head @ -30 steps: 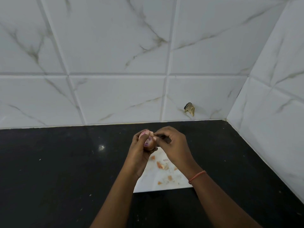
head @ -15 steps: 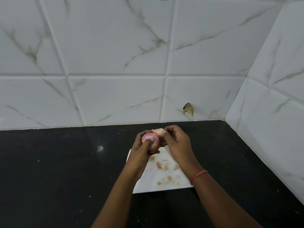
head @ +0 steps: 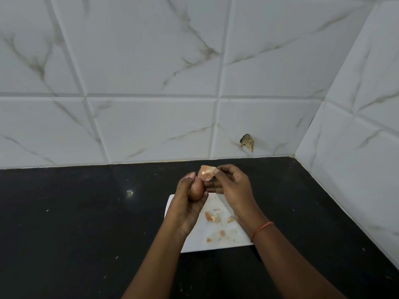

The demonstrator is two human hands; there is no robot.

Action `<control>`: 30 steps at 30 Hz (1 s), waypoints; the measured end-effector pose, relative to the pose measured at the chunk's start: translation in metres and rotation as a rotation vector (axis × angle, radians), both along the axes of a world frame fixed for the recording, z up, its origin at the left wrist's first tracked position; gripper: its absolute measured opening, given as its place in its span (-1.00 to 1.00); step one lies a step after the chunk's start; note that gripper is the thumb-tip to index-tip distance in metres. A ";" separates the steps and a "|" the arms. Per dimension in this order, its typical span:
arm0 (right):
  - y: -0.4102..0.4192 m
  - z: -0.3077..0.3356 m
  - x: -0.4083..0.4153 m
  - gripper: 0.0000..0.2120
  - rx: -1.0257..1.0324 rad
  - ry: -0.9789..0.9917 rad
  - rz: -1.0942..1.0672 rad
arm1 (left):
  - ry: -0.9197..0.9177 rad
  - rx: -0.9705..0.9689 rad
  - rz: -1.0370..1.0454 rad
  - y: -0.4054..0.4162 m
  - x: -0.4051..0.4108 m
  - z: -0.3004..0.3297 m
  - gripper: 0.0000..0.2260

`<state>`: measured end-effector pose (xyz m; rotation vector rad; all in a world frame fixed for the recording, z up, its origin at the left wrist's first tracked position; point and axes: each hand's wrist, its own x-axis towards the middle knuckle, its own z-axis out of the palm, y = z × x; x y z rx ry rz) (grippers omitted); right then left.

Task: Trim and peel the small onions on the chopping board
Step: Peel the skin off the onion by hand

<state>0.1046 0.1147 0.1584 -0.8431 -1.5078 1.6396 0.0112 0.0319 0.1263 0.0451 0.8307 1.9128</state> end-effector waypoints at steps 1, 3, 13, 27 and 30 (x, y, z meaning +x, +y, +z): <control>-0.001 0.001 0.000 -0.91 -0.020 0.017 0.001 | -0.043 -0.001 -0.008 0.000 -0.001 0.001 -0.82; -0.001 0.003 0.000 -0.91 -0.046 0.030 -0.003 | -0.093 -0.008 -0.013 0.001 -0.002 0.001 -0.82; 0.003 -0.002 0.001 -0.85 -0.131 0.052 -0.022 | 0.001 -0.198 0.058 0.005 -0.008 -0.004 -0.66; 0.009 -0.006 0.004 -0.80 -0.496 0.348 -0.077 | -0.099 -0.182 0.067 0.003 0.001 0.004 -0.76; 0.018 -0.006 0.008 -0.85 -0.468 0.365 -0.128 | -0.024 -0.198 0.110 0.005 -0.003 -0.003 -0.76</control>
